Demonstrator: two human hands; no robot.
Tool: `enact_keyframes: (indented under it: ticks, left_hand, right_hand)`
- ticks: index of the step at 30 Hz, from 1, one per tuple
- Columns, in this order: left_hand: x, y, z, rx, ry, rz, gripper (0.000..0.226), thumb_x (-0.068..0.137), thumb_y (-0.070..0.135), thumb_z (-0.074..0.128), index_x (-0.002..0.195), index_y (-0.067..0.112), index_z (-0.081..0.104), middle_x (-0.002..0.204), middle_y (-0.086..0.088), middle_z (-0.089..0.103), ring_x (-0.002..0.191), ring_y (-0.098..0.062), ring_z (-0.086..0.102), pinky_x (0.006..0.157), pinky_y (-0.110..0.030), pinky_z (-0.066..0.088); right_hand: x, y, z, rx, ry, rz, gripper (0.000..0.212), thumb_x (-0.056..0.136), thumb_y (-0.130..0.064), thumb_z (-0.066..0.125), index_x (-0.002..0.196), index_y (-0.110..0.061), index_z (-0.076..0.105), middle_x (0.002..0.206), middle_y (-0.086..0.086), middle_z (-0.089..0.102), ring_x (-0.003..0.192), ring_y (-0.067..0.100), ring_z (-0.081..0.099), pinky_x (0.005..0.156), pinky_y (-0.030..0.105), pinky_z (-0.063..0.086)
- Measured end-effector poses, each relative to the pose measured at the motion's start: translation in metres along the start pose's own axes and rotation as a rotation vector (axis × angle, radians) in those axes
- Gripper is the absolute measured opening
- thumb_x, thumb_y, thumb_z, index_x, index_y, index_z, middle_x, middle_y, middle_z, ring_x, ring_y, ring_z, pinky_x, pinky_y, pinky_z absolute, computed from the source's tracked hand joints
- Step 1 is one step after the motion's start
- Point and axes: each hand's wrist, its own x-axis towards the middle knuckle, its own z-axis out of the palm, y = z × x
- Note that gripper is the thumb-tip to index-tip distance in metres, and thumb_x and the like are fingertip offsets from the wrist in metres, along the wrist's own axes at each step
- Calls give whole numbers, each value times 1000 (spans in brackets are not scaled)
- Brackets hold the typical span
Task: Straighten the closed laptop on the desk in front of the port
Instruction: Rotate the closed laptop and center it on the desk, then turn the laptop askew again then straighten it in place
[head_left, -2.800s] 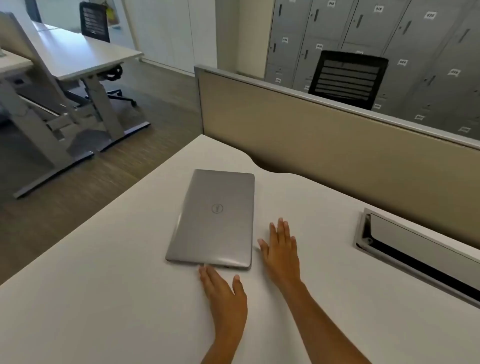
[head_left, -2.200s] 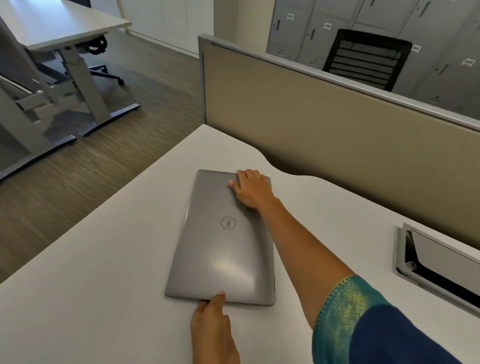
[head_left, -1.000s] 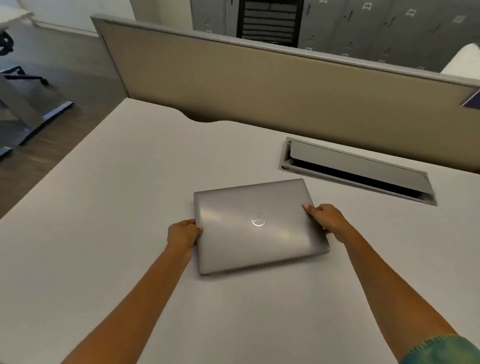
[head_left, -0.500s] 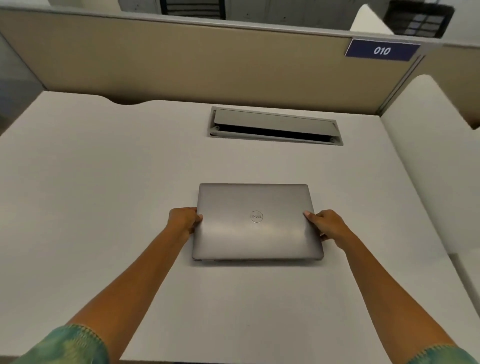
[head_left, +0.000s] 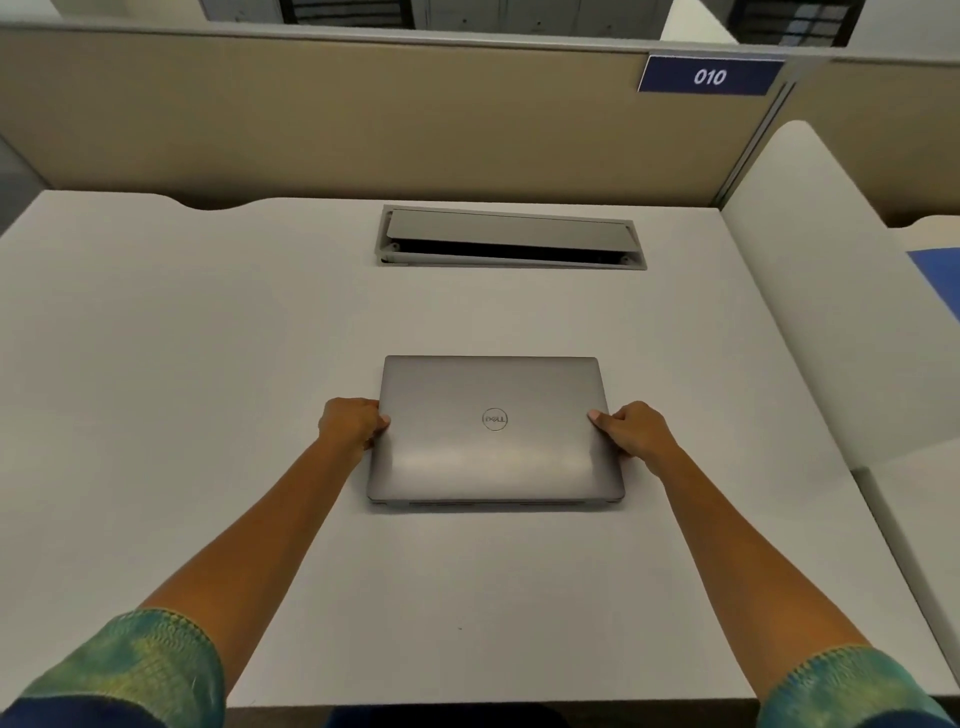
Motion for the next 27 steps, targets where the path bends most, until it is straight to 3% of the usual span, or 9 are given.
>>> enact_keyframes:
  ticks: [6, 9, 12, 14, 17, 19, 21, 24, 27]
  left_hand:
    - [-2, 1, -3, 107, 18, 81, 39, 79, 3, 73, 117, 1, 66, 118, -20, 67, 103, -36, 66, 94, -46, 56]
    - [-5, 5, -8, 277, -6, 156, 45, 80, 14, 74, 122, 3, 63, 120, -16, 67, 107, -35, 65, 98, -45, 53]
    - [-10, 14, -9, 481, 80, 320, 55, 85, 25, 67, 135, 9, 51, 136, -12, 58, 122, -32, 57, 102, -43, 45]
    - [-10, 24, -6, 522, 104, 464, 51, 89, 26, 61, 137, 11, 49, 140, -13, 54, 124, -33, 55, 102, -43, 45]
    - [-6, 44, 7, 573, 69, 638, 45, 91, 21, 55, 135, 12, 52, 141, -13, 51, 126, -32, 52, 104, -43, 45]
    - [-2, 59, 20, 639, -9, 718, 44, 91, 18, 54, 135, 12, 52, 142, -11, 50, 128, -30, 51, 105, -44, 44]
    - [2, 71, 38, 724, -95, 765, 45, 92, 20, 53, 136, 13, 50, 144, -10, 49, 129, -29, 49, 106, -43, 43]
    - [5, 84, 63, 867, -213, 778, 47, 94, 24, 51, 140, 14, 45, 147, -8, 45, 134, -28, 43, 111, -42, 38]
    - [5, 91, 84, 960, -288, 793, 46, 95, 30, 50, 138, 11, 49, 143, -12, 48, 131, -31, 45, 108, -42, 39]
  right_hand:
    - [1, 0, 5, -74, 21, 21, 50, 86, -51, 55, 57, -12, 40, 63, 10, 52, 65, 28, 54, 65, 31, 41]
    - [-14, -2, 8, -44, 120, 8, 47, 85, -52, 56, 64, -10, 48, 64, 7, 53, 66, 25, 53, 66, 35, 44]
    - [-50, 1, 19, 218, 357, 14, 37, 87, -47, 56, 90, -10, 60, 87, 5, 61, 81, 23, 55, 73, 33, 44]
    - [-82, 2, 34, 461, 441, 64, 28, 90, -40, 55, 89, -12, 60, 88, 8, 63, 80, 27, 58, 71, 30, 41]
    - [-127, 2, 70, 919, 226, 293, 22, 91, -30, 56, 84, -9, 60, 77, 13, 59, 63, 25, 57, 59, 33, 48]
    - [-144, -3, 93, 1223, 30, 471, 18, 92, -20, 57, 94, -2, 60, 80, 15, 58, 66, 26, 58, 60, 36, 52]
    - [-148, -11, 109, 1390, -48, 584, 25, 93, -13, 55, 111, 4, 57, 96, 20, 60, 80, 32, 62, 72, 40, 54]
    - [-148, -28, 119, 1495, -19, 580, 36, 96, -13, 50, 128, 3, 50, 117, 19, 56, 103, 32, 59, 98, 42, 47]
    - [-144, -45, 117, 1498, 40, 565, 36, 96, -17, 51, 126, 3, 52, 108, 14, 57, 105, 26, 54, 107, 37, 40]
